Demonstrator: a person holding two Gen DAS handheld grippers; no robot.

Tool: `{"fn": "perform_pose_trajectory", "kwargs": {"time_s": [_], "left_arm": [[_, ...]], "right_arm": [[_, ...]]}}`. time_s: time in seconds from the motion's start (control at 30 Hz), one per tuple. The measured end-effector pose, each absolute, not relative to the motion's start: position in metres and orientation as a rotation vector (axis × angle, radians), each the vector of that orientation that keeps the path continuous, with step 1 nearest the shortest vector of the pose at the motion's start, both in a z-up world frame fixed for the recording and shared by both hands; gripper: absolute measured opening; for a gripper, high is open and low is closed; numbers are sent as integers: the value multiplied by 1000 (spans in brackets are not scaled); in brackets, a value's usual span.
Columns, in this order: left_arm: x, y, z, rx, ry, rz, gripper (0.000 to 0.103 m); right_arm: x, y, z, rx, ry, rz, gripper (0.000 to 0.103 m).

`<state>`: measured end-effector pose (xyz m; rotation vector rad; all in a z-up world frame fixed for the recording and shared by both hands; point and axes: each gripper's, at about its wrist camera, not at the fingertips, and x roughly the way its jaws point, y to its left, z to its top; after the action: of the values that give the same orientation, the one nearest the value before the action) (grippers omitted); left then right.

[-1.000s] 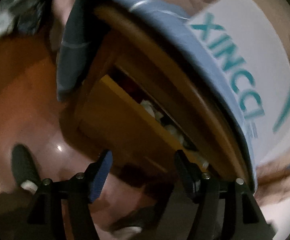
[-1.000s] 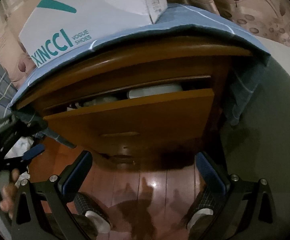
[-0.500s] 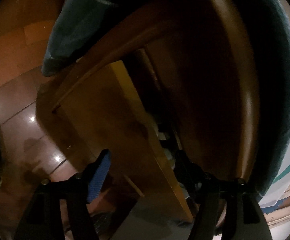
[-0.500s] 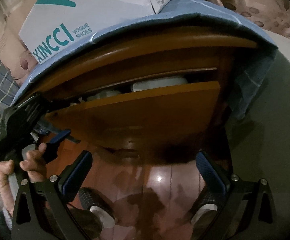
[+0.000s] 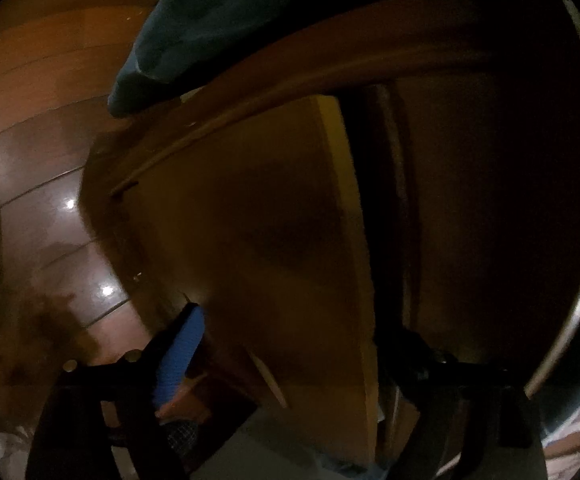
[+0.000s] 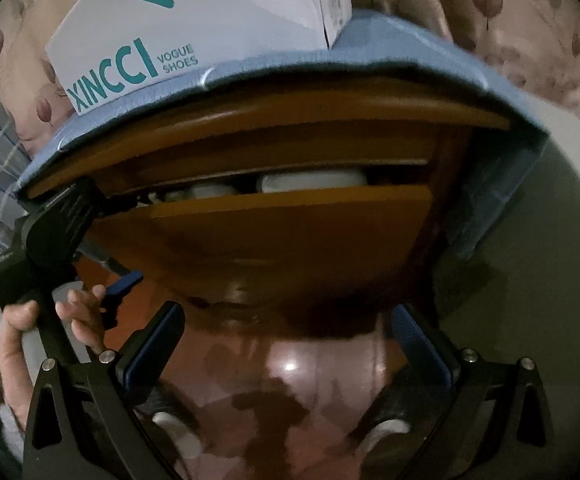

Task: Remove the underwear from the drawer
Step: 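Hook the drawer front with the left tool and pull it open, then move the left tool to the red rolled underwear while the right tool reaches the white cloth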

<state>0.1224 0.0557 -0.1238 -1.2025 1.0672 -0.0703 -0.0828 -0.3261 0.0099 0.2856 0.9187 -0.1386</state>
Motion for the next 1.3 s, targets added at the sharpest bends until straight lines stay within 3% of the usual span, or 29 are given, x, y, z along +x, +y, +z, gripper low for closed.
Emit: {"fn": "perform_pose_trajectory", "kwargs": {"time_s": [0.2,0.3,0.67,1.3], "left_arm": [[128,53,-110,-1180,1086,-5,95],[130,51,-115,-1178,1088,7,103],[123,57,-121,-1095,1088,-58,103],[60,70,-85,-753,1207,-24,103]], "right_arm": [[-82,-324,11,235,926,-151,103],[-81,-328,10,256,934,-156,103],[-78,-334,4,261,949,-199,103],[-81,-338,14,285,930,-207,103]]}}
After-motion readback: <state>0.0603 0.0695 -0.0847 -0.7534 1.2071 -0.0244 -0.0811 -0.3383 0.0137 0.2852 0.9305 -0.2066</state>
